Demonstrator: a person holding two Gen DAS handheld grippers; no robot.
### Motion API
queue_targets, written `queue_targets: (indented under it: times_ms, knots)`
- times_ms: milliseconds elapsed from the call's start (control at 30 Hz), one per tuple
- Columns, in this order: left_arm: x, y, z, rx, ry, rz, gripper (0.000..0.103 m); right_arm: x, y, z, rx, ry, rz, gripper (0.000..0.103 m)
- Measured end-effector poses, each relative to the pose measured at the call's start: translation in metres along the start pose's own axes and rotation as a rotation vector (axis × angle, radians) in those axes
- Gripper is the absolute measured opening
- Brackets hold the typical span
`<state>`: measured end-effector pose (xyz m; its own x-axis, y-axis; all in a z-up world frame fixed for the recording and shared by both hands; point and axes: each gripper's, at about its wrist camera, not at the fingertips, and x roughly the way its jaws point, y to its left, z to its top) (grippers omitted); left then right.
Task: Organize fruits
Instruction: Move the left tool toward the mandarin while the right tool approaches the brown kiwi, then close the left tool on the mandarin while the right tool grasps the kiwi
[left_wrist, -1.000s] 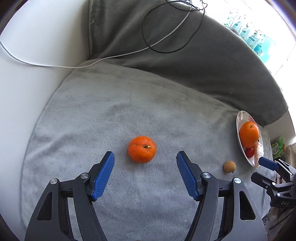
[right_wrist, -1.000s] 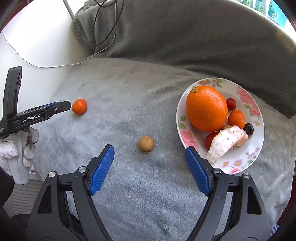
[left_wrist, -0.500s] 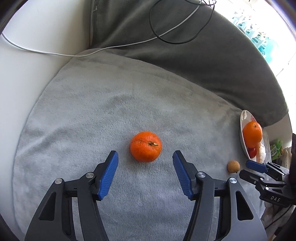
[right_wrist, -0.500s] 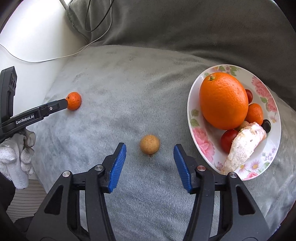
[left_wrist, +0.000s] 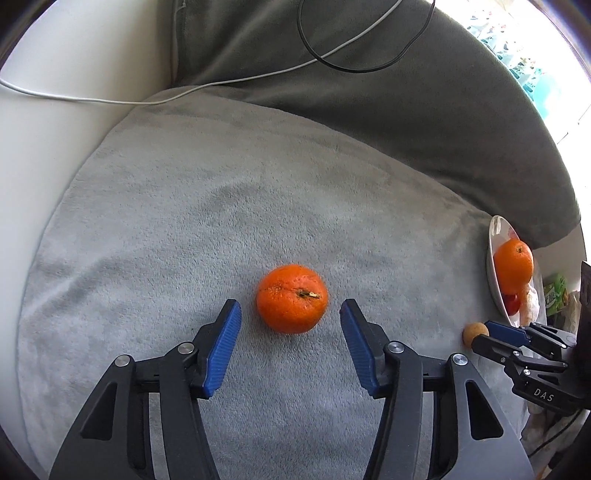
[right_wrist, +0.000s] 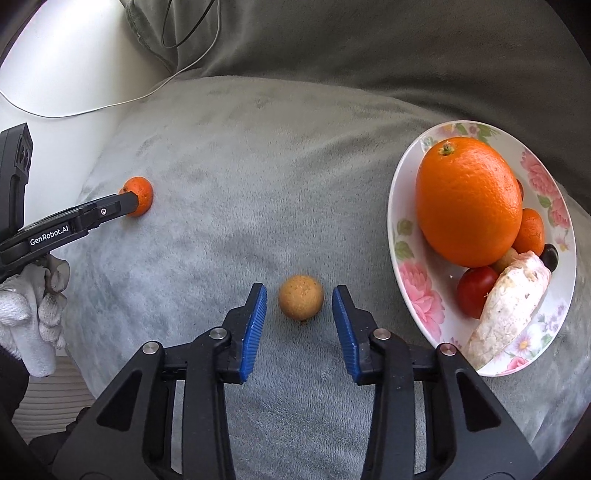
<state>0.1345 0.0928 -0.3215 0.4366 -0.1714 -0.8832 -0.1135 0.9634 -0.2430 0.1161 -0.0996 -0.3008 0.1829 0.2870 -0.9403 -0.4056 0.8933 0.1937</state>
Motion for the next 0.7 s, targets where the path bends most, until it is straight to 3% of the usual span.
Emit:
queue_targets:
  times_ms: [267,700]
  knots:
    - [0.008,0.0,0.002,-0.002,0.009,0.002,0.048,0.005,0.003,0.003,-0.017,0.013,-0.008,0.028]
    - [0.013,0.001,0.004,0.0,0.004,-0.003,0.04,0.008,0.005,0.004,-0.034,0.02,-0.03,0.028]
